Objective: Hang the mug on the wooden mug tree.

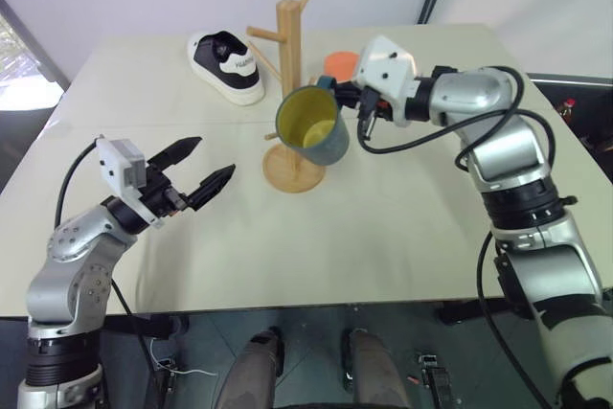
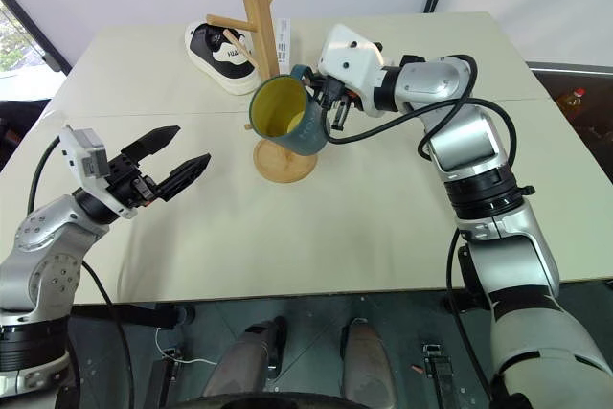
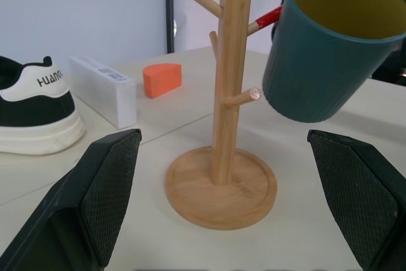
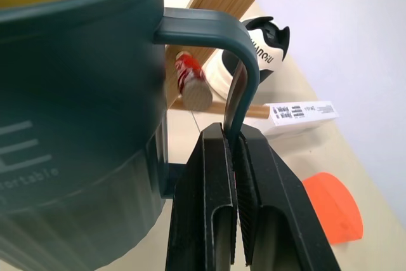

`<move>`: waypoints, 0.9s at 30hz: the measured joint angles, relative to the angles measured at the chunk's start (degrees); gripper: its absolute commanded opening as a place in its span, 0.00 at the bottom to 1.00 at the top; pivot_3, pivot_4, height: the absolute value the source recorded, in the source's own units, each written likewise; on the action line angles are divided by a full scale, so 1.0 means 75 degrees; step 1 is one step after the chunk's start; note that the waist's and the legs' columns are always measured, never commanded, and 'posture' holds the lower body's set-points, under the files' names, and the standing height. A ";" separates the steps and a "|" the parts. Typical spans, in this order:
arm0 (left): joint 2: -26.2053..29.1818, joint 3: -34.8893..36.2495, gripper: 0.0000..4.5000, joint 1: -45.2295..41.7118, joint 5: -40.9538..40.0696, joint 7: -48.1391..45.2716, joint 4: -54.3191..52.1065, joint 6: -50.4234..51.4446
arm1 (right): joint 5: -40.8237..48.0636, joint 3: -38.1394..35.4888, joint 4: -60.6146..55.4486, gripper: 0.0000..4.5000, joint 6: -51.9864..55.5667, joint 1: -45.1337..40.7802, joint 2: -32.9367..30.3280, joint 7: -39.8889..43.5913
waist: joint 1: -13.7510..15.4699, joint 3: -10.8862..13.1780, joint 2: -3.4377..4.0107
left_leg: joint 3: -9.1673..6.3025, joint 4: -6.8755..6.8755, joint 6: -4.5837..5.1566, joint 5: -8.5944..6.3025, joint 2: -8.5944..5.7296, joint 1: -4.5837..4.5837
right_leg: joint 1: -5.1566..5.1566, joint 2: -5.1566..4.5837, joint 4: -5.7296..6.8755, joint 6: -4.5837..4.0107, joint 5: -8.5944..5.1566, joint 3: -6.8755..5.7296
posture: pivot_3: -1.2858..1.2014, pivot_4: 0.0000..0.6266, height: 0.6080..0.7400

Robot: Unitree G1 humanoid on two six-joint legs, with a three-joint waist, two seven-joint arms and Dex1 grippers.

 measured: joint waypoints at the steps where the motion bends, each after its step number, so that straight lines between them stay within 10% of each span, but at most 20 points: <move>1: 0.0000 0.0000 1.00 0.0001 -0.0004 0.0009 -0.0025 0.0000 | -0.0030 0.0047 0.0069 0.01 -0.0008 -0.0005 0.0041 0.0000 | 0.0000 0.0000 0.0000 | 0.0000 0.0000 0.0000 0.0000 0.0000 0.0000 | 0.0000 0.0000 0.0000 0.0000 0.0000 0.0000 | 0.52 0.24 1.00; 7: 0.0001 -0.0001 1.00 0.0000 -0.0030 0.0031 -0.0099 0.0000 | -0.0126 0.0167 0.0337 0.01 -0.0092 -0.0011 0.0255 -0.0001 | -0.0004 0.0000 0.0000 | 0.0000 0.0000 -0.0001 0.0001 0.0000 0.0001 | 0.0000 0.0001 0.0004 0.0000 0.0000 0.0000 | 0.52 0.24 1.00; 15: 0.0025 -0.0001 1.00 -0.0001 -0.0126 0.0036 -0.0118 0.0001 | -0.0149 0.0133 0.0409 0.74 -0.0141 -0.0022 0.0320 -0.0060 | -0.0015 0.0000 0.0000 | 0.0000 0.0000 -0.0003 0.0002 0.0000 0.0005 | 0.0000 0.0001 0.0011 0.0000 0.0000 0.0001 | 0.52 0.24 1.00; 27: 0.0032 0.0019 1.00 -0.0002 -0.0296 0.0115 -0.0254 0.0103 | 0.0764 -0.1856 0.0279 0.74 -0.0290 0.0959 -0.0663 -0.0102 | 0.0039 -0.0007 -0.0012 | 0.0000 0.0004 -0.0007 0.0005 -0.0003 0.0006 | 0.0015 0.0001 -0.0001 0.0001 0.0000 0.0004 | 0.52 0.24 1.00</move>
